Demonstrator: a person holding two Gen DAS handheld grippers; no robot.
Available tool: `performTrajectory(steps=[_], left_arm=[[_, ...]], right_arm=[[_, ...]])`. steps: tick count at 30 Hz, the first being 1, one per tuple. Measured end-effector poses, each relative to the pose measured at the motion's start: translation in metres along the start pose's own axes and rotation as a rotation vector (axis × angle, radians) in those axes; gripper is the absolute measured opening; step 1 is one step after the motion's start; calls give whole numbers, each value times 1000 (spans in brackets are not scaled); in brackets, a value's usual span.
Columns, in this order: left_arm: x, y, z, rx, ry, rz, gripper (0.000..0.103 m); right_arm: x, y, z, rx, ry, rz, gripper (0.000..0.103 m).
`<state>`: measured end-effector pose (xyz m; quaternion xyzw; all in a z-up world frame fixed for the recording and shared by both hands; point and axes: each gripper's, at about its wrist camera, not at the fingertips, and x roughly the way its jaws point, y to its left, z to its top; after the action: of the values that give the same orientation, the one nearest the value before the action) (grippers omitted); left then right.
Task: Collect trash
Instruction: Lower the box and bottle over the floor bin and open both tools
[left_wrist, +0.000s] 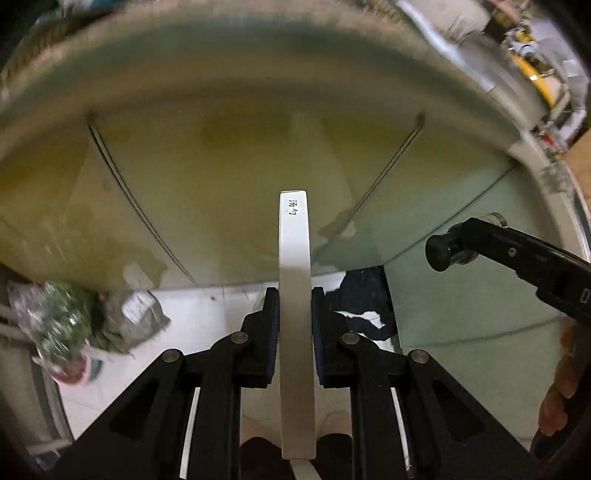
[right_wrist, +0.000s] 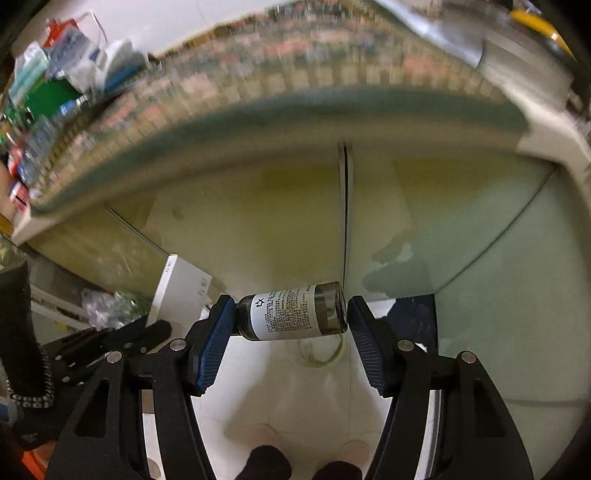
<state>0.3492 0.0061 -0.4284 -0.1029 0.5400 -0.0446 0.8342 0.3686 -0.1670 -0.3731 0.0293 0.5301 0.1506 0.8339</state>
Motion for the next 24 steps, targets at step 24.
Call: performTrajectory(steps=[24], left_arm=[[262, 33, -67, 17, 106, 12, 37]], right_arm=[[214, -43, -70, 6, 119, 51, 63]])
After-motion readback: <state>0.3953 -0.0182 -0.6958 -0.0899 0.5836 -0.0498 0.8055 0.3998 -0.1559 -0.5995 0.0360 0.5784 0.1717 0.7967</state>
